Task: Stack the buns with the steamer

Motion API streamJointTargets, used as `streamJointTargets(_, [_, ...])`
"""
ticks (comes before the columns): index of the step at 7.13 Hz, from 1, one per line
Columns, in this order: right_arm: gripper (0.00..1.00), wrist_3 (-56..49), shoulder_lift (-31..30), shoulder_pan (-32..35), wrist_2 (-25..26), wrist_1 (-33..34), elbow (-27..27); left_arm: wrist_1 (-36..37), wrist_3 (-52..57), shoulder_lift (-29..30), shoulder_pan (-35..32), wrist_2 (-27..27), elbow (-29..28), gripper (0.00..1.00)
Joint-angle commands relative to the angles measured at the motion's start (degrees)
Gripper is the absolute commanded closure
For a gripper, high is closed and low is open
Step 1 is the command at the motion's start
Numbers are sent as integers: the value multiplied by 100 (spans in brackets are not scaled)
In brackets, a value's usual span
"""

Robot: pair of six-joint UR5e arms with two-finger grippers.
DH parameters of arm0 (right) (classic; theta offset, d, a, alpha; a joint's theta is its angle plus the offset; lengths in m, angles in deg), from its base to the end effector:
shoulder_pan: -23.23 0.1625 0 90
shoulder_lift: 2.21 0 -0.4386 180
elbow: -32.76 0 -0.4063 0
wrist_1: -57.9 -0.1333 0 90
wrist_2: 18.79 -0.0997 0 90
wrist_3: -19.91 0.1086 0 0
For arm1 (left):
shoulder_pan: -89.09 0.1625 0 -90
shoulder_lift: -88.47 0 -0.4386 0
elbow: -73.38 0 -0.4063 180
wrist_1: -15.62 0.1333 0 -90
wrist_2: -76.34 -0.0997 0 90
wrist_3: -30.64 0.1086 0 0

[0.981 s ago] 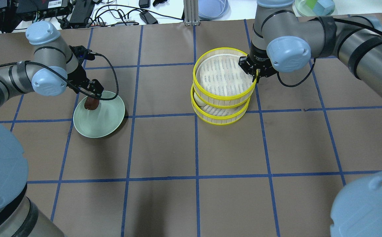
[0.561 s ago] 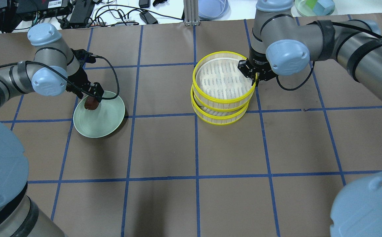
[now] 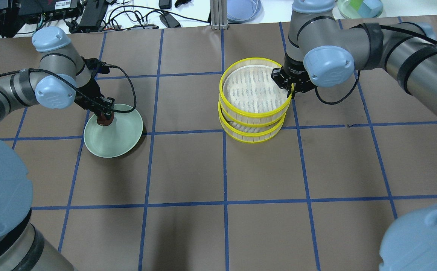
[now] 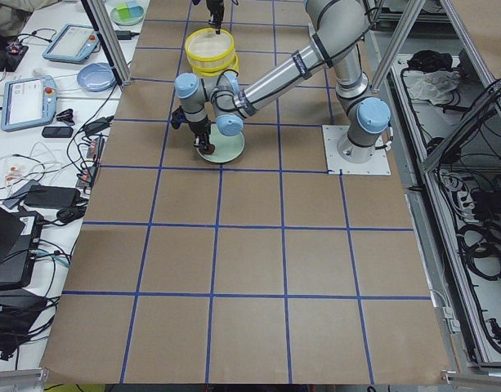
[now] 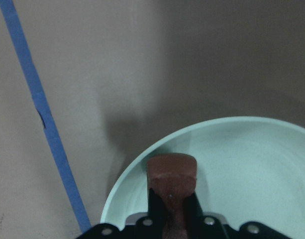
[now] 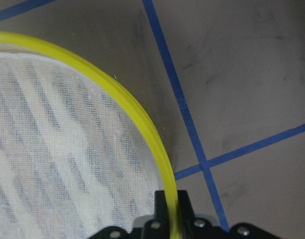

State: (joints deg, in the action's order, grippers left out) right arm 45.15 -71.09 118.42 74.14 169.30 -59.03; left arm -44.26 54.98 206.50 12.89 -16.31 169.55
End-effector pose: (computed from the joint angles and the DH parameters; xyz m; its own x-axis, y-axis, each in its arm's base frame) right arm 0.1841 -0.6150 0.3024 -0.9381 0.3416 0.0575 0.3423 0.9396 0.0020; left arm 0.0266 -0.6462 0.2060 -0.9826 0.1851 -0.0127 0.1834 0.9795 0.0838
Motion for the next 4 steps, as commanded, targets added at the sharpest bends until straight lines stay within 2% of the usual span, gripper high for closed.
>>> streamJointTargets(1, [100, 61, -3, 35, 15, -40, -15, 54, -534, -43, 0, 9, -71, 100])
streamJointTargets(4, [100, 78, -81, 35, 6, -31, -217, 55, -876, -78, 0, 1, -300, 100])
